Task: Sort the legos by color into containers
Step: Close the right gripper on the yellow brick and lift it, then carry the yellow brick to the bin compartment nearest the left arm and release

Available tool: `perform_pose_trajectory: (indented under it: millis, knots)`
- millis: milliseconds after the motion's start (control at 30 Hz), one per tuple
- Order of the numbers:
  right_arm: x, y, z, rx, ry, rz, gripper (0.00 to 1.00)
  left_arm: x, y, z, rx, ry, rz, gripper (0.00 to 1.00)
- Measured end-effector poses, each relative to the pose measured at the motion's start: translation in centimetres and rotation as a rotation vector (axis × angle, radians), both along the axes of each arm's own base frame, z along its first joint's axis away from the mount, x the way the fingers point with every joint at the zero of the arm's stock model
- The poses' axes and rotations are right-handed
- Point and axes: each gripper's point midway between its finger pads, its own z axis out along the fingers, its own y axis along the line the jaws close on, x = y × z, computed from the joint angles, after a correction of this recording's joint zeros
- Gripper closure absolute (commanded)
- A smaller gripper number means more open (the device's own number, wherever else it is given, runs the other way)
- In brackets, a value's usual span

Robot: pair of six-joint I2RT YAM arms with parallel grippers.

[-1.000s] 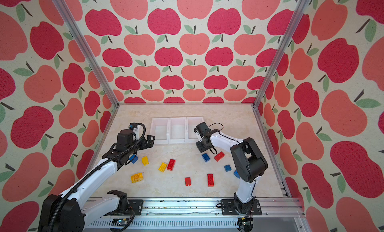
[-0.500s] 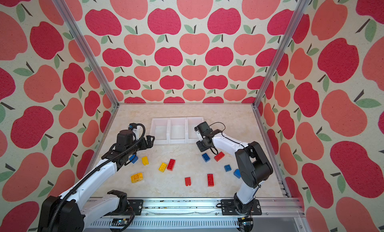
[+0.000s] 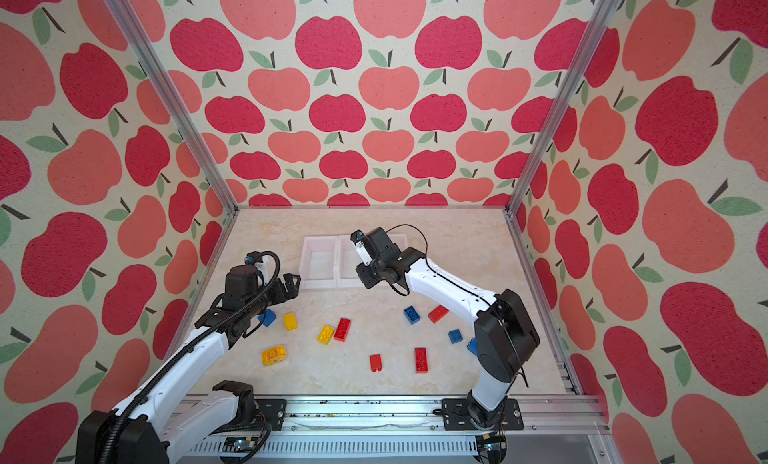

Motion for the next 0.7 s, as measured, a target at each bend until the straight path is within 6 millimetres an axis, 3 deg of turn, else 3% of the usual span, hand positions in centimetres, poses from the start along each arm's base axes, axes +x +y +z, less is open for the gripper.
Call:
perform_pose_trajectory:
  millis: [200, 300, 700]
  knots:
    - [1.6, 6.7, 0.1, 0.055, -0.005, 0.054, 0.79, -0.5, 1.2, 0.5, -0.014, -0.008, 0.044, 0.01]
    - [2.1, 8.8, -0.8, 0.062, 0.005, 0.062, 0.79, -0.7, 1.4, 0.4, -0.016, -0.004, 0.052, 0.01]
    - [3.9, 11.5, -2.4, 0.076, 0.020, 0.058, 0.78, -1.0, 1.7, 0.4, -0.019, -0.001, 0.063, 0.01]
